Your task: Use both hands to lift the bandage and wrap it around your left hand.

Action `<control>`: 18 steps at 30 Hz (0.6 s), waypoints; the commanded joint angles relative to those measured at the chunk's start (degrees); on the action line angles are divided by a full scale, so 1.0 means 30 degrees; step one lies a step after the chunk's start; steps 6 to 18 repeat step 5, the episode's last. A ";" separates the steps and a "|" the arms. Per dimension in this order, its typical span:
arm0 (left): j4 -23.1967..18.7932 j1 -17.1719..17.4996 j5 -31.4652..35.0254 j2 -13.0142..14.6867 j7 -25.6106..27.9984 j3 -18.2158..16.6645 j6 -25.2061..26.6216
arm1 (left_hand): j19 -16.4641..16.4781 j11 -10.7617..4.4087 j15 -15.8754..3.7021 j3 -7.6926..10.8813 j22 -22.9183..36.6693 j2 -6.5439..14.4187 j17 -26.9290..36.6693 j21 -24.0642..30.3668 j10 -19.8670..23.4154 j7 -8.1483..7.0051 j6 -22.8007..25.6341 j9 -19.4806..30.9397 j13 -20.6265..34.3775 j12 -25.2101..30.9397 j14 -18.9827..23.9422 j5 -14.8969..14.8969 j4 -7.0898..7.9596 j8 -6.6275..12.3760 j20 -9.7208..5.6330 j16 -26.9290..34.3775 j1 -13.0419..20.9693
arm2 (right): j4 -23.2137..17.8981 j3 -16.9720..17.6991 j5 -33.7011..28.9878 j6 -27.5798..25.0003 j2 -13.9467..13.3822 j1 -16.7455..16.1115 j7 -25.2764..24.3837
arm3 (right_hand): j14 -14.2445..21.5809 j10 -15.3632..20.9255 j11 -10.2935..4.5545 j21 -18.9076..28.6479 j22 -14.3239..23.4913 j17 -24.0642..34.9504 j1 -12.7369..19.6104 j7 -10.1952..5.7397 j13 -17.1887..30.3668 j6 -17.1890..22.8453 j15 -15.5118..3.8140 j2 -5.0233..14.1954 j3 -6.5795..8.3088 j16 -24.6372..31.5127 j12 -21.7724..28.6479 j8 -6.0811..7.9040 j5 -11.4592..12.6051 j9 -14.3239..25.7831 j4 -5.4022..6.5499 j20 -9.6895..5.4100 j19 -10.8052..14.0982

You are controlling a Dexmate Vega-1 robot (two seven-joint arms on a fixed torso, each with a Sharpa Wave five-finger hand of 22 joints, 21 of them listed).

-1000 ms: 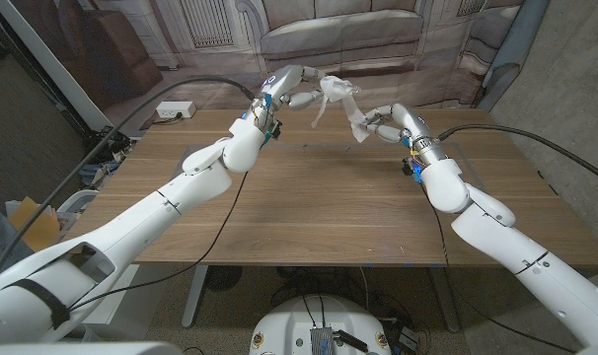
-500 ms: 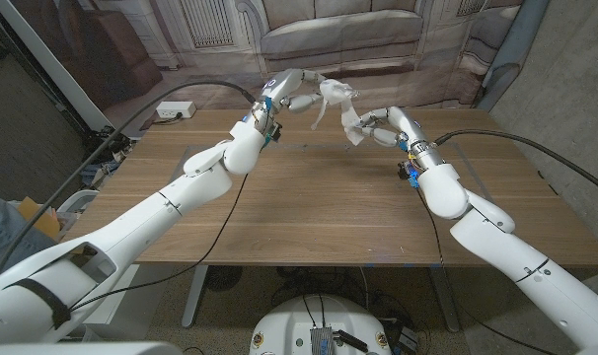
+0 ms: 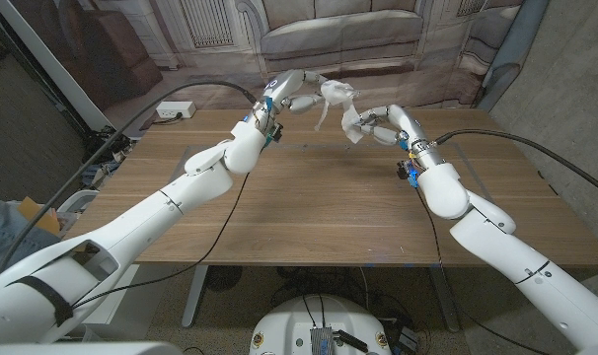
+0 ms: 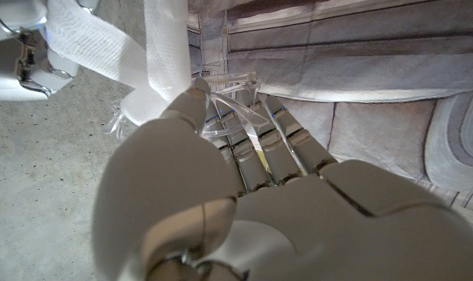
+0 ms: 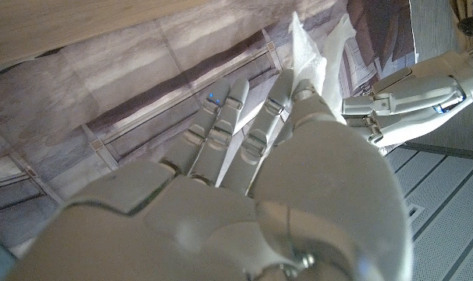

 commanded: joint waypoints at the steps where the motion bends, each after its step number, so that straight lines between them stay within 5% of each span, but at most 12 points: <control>1: -0.0179 0.0151 -0.0019 0.0199 0.0032 -0.0074 0.0033 | -0.0070 -0.0049 -0.2132 0.0201 0.0020 0.0019 0.0011 -0.0058 0.0007 -0.0048 0.0096 0.0034 0.0065 -0.0027 0.0001 0.0027 0.0030 0.0090 -0.1574 0.0010 0.0085 | 0.0265 -0.0147 -0.0023 0.0280 0.0145 0.0153 -0.0095 | 0.0162 0.0140 -0.0012 -0.0042 0.0048 0.0019 -0.0103 0.0014 0.0019 0.0123 -0.2254 -0.0027 0.0171 -0.0041 0.0045 0.0061 -0.0012 0.0025 -0.0019 -0.2674 -0.0024; 18: -0.0103 0.0113 -0.0112 0.0205 -0.0010 -0.0078 -0.0092 | -0.0094 -0.0076 -0.2096 0.0216 0.0020 0.0016 0.0012 -0.0066 -0.0010 -0.0026 0.0035 0.0034 0.0065 -0.0033 0.0010 0.0028 0.0032 0.0065 -0.1562 0.0017 0.0077 | 0.0292 -0.0190 -0.0034 0.0350 0.0203 0.0114 -0.0191 | 0.0170 0.0160 -0.0012 -0.0049 0.0047 0.0011 -0.0103 0.0014 0.0038 0.0128 -0.2268 -0.0027 0.0190 -0.0040 0.0067 0.0058 -0.0011 0.0019 -0.0027 -0.2660 -0.0030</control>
